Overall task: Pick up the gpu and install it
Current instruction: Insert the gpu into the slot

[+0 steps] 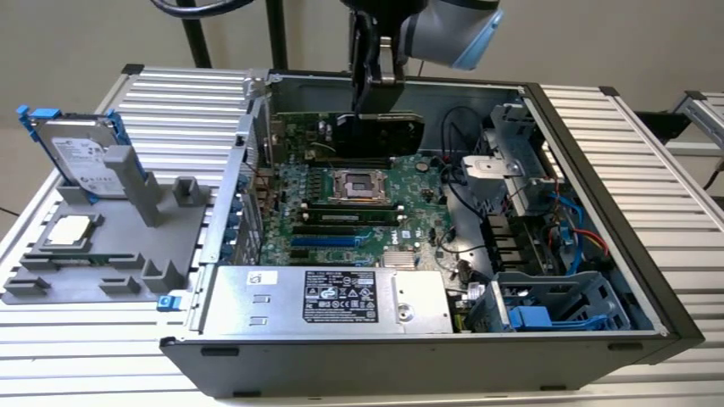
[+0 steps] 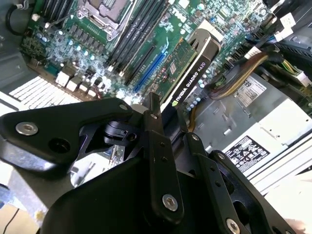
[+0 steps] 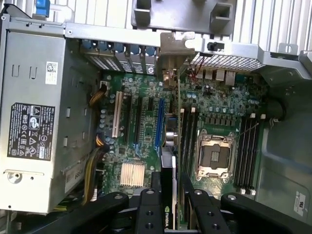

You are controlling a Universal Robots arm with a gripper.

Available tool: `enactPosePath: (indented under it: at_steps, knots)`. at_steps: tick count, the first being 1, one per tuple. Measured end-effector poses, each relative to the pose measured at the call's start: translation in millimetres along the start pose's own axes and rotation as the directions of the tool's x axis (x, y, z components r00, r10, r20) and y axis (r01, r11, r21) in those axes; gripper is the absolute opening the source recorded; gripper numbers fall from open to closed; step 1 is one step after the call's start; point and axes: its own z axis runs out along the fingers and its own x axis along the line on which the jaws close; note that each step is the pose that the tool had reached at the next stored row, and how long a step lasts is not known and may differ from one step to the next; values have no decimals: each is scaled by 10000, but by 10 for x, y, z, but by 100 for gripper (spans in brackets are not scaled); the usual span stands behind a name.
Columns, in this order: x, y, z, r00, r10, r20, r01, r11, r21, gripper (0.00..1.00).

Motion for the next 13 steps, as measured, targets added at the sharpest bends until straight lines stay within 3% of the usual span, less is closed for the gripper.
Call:
enactPosePath:
  at_steps: [13]
  knots:
    - [3, -3, 106, 10000, -3, 11, 3, 10000, 86, 0]
